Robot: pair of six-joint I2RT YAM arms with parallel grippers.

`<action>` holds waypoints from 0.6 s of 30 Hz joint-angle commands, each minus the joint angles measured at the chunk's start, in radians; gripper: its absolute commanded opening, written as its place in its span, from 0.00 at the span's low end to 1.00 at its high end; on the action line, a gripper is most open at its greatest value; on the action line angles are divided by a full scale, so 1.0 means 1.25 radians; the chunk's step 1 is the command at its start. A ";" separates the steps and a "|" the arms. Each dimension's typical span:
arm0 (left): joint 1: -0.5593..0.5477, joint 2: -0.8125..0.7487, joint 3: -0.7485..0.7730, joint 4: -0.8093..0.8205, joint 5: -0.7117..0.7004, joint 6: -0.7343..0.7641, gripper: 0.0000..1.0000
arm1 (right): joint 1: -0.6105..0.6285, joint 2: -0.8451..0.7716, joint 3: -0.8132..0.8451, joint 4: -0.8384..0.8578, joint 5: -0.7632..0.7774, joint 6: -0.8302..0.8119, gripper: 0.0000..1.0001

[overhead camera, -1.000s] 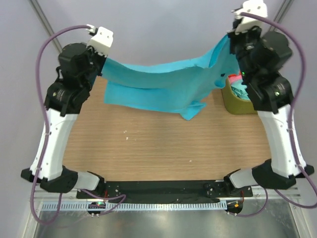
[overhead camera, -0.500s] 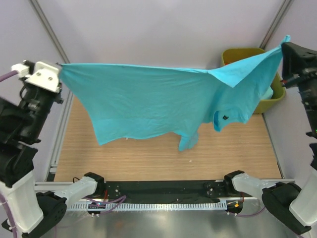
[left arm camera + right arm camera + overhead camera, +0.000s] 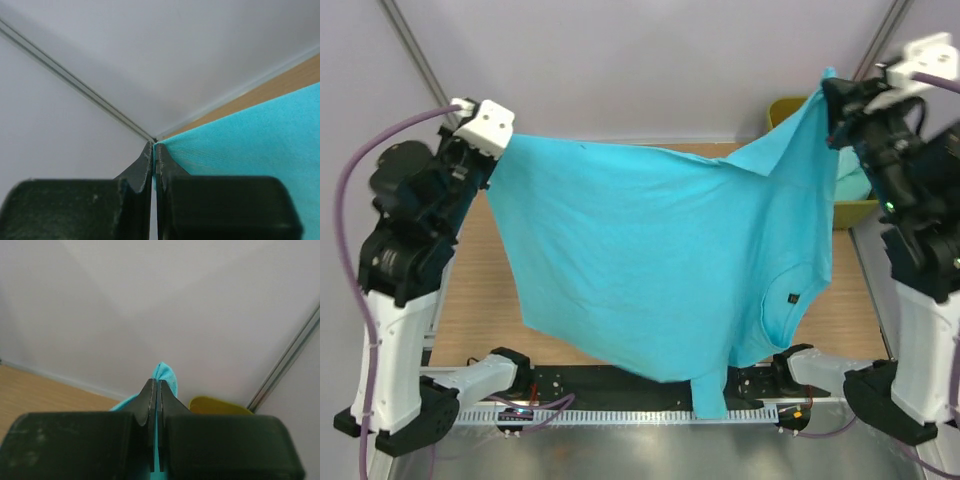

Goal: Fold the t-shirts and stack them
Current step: Flatten the tshirt out

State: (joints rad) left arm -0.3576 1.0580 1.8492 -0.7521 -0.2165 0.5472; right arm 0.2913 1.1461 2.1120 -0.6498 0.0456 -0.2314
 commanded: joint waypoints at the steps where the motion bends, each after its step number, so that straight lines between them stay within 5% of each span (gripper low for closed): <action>1: 0.006 0.033 -0.035 0.053 -0.053 0.038 0.00 | -0.005 0.068 -0.050 0.056 0.014 -0.053 0.01; 18: 0.006 0.000 -0.101 0.021 0.007 0.014 0.00 | -0.005 0.059 -0.084 0.033 -0.012 -0.063 0.01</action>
State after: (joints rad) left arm -0.3576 1.1126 1.6913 -0.7399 -0.2337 0.5789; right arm 0.2901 1.3090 1.9614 -0.6380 0.0383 -0.3119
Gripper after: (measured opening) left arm 0.008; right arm 0.032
